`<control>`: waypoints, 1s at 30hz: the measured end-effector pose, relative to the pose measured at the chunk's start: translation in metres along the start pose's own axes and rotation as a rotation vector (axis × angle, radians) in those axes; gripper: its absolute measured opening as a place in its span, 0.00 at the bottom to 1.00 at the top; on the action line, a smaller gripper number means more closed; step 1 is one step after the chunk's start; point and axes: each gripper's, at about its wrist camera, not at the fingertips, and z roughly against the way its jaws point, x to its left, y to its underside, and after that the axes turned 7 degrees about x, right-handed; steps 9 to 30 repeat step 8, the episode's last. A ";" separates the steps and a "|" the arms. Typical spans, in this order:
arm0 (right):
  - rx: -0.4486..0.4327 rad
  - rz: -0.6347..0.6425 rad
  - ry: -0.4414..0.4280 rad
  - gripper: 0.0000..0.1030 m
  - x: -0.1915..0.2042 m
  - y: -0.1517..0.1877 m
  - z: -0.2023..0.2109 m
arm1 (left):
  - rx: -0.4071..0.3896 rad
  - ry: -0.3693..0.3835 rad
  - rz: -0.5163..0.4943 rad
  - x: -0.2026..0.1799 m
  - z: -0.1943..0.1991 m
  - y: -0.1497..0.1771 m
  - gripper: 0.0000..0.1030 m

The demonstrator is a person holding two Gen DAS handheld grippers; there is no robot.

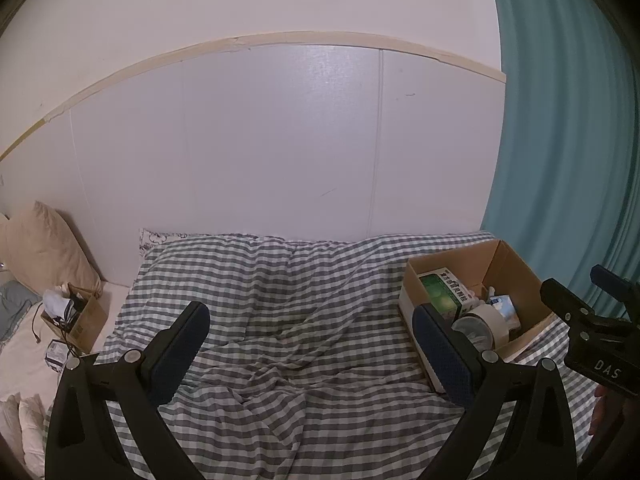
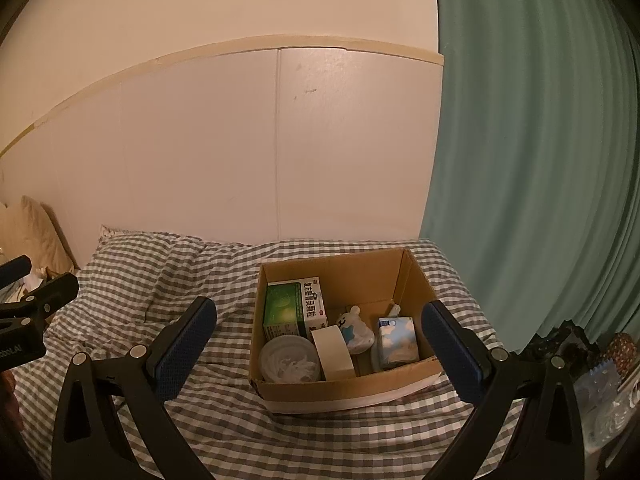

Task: Organize objects

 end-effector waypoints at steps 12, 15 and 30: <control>0.022 0.005 0.002 1.00 0.001 0.002 -0.004 | -0.012 0.008 0.000 -0.001 0.002 0.001 1.00; 0.022 0.005 0.002 1.00 0.001 0.002 -0.004 | -0.012 0.008 0.000 -0.001 0.002 0.001 1.00; 0.022 0.005 0.002 1.00 0.001 0.002 -0.004 | -0.012 0.008 0.000 -0.001 0.002 0.001 1.00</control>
